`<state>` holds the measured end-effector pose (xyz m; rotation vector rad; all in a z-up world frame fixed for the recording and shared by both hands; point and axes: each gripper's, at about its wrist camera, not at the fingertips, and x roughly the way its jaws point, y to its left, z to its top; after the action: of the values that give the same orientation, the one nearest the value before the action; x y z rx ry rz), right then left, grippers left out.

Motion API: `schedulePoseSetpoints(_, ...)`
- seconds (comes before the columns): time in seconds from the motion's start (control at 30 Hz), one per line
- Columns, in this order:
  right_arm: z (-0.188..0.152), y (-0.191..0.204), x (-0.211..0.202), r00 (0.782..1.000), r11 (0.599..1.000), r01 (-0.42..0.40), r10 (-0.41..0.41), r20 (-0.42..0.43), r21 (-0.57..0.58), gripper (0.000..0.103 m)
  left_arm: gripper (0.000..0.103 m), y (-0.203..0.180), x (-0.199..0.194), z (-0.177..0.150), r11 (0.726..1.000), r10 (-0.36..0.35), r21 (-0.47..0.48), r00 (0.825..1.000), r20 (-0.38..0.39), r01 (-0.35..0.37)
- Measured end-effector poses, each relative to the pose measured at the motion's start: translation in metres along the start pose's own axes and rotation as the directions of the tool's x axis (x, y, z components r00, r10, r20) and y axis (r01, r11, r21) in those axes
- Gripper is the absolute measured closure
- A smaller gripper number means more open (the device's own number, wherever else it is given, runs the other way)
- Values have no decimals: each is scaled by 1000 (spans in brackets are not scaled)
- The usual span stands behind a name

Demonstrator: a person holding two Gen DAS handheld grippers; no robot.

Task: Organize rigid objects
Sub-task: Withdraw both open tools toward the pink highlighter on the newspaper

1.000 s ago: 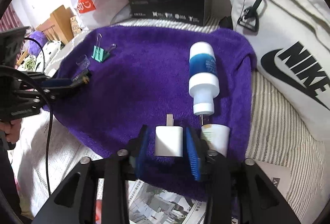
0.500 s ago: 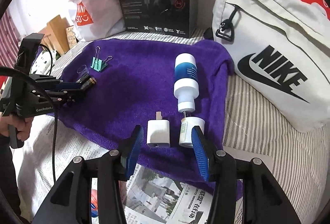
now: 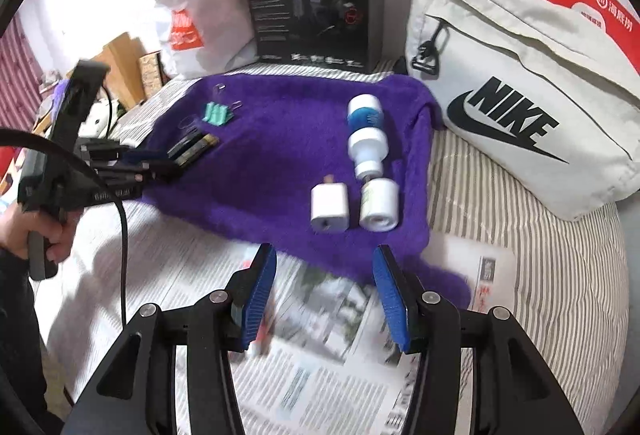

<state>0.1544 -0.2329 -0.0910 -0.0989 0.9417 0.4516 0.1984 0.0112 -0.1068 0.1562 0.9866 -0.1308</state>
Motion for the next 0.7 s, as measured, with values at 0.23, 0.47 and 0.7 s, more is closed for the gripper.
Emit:
schedulePoseSetpoints(0.23, -14, 32, 14, 997, 995, -69, 67, -41, -65, 53, 73, -5, -47, -27, 1000, -5, -4, 998, 64, 5)
schedulePoseSetpoints(0.47, -20, 47, 50, 990, 993, -72, 60, -132, -93, 70, 73, 0, -55, -75, 997, -21, -73, 999, 40, 24)
schedulePoseSetpoints(0.7, -23, 53, 61, 990, 992, -19, 1, -139, -128, 75, 73, 9, -43, -101, 987, -52, -150, 999, 1, 52)
